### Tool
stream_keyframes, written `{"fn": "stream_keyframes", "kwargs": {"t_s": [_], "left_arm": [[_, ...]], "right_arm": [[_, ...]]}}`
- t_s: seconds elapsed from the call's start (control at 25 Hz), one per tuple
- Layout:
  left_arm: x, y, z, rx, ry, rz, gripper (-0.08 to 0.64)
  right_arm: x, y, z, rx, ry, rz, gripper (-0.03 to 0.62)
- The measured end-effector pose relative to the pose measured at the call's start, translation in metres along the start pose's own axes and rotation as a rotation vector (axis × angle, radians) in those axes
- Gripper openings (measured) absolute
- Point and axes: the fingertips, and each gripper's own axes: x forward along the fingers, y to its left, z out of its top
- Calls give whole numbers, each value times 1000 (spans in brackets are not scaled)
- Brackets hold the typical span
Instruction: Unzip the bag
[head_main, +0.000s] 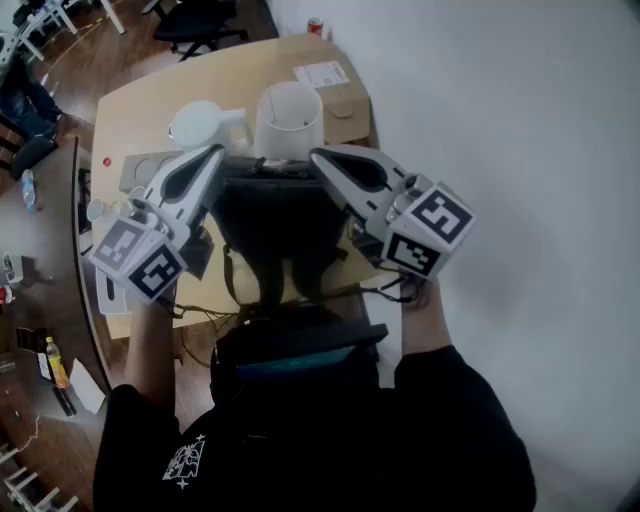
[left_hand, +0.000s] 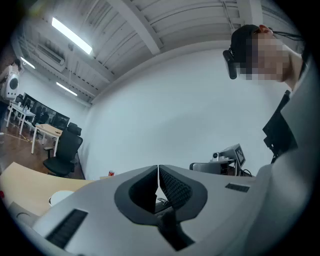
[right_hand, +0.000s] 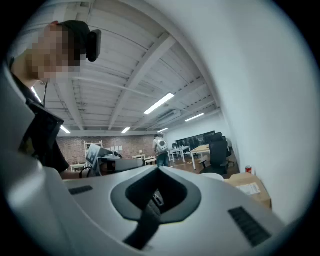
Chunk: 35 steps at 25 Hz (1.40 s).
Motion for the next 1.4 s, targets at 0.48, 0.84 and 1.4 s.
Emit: {"fn": "stream_keyframes", "kwargs": {"t_s": [0.48, 0.84, 1.4], "left_arm": [[23, -6, -18, 152, 328, -256, 153], [37, -21, -57, 98, 738, -729, 153], [41, -12, -75, -204, 1057, -943, 187]], "right_arm": [[-2, -4, -3, -27, 50, 48, 26], [-4, -7, -9, -6, 70, 58, 26], [-1, -12, -16, 35, 99, 84, 26]]}}
